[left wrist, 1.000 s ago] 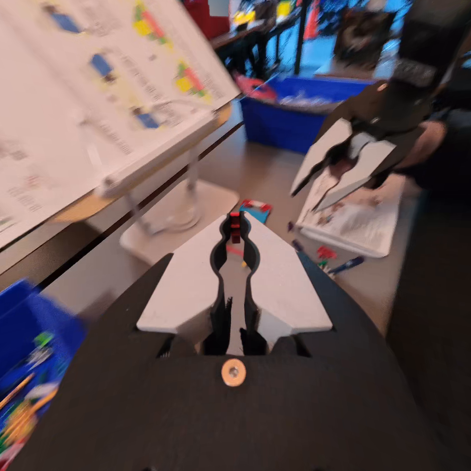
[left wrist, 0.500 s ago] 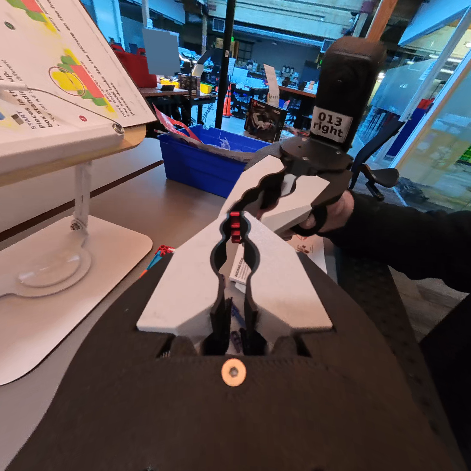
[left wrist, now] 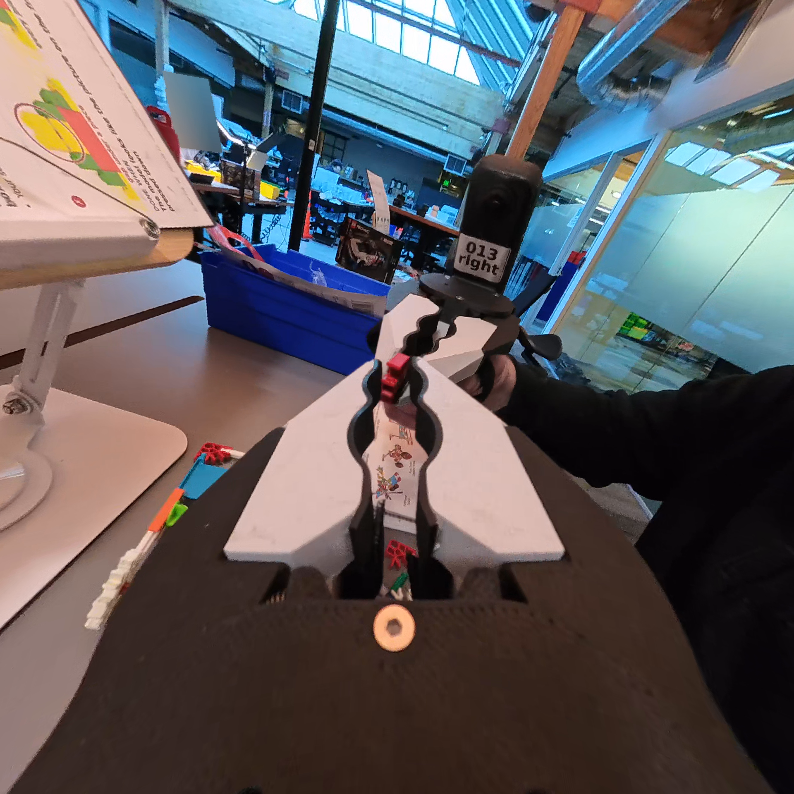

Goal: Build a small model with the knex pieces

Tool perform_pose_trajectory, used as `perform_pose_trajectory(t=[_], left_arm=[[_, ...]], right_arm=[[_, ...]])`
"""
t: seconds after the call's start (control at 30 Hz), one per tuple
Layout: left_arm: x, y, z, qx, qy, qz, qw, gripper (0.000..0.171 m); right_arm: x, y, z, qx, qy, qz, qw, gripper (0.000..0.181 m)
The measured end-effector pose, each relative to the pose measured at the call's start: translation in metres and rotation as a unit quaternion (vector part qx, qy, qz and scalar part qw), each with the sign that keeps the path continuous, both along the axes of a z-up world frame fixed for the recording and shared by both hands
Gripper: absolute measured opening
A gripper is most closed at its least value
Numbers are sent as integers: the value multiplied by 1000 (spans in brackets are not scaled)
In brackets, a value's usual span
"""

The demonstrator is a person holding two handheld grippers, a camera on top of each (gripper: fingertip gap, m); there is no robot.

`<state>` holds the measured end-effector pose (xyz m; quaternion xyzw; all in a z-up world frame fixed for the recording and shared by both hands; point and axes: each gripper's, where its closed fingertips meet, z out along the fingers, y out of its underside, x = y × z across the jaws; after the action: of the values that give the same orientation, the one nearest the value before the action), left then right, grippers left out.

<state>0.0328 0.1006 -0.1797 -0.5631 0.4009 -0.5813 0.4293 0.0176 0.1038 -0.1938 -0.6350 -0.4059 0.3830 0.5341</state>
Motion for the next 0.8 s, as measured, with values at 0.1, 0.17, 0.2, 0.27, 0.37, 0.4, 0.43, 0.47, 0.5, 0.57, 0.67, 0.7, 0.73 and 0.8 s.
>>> perform_pose_trajectory(t=[0.1,0.17,0.2,0.27,0.37,0.4,0.43,0.47,0.5,0.57,0.67,0.7,0.73,0.8], left_arm=[[-1,3,-2,-1,2,1,1000,11],[-2,5,-3,2,1,5,1000,11],[-3,5,-3,3,0,6,1000,12],[-5,6,-4,1,-1,2,1000,14],[-6,3,-5,-11,-10,-8,1000,17],[-6,5,-7,-11,-10,-3,1000,14],[-6,6,-8,-9,-9,3,1000,9],[-6,7,-9,-6,-9,5,1000,7],[-6,7,-10,-7,-7,5,1000,7],[-6,7,-10,-4,-6,5,1000,8],[-6,7,-12,15,3,13,1000,8],[-6,7,-12,18,5,16,1000,10],[-7,8,-12,22,7,22,999,11],[-8,12,-11,44,8,43,998,10]], right_arm=[[1,2,-1,4,0,-4,1000,3],[2,4,-1,4,4,-6,1000,3],[3,4,0,4,6,-8,1000,3],[5,6,1,4,12,-12,1000,3],[6,6,0,12,7,-15,1000,3],[5,6,0,17,4,-16,1000,3],[5,5,-1,20,1,-17,1000,3],[5,5,-1,23,-2,-18,1000,3],[5,6,-2,27,-6,-20,999,3],[6,6,-2,29,-9,-21,999,3],[8,7,-3,30,-13,-24,999,3],[9,8,-3,29,-12,-25,999,3],[10,9,-2,29,-11,-28,999,3],[10,10,-2,30,-12,-33,999,3]])
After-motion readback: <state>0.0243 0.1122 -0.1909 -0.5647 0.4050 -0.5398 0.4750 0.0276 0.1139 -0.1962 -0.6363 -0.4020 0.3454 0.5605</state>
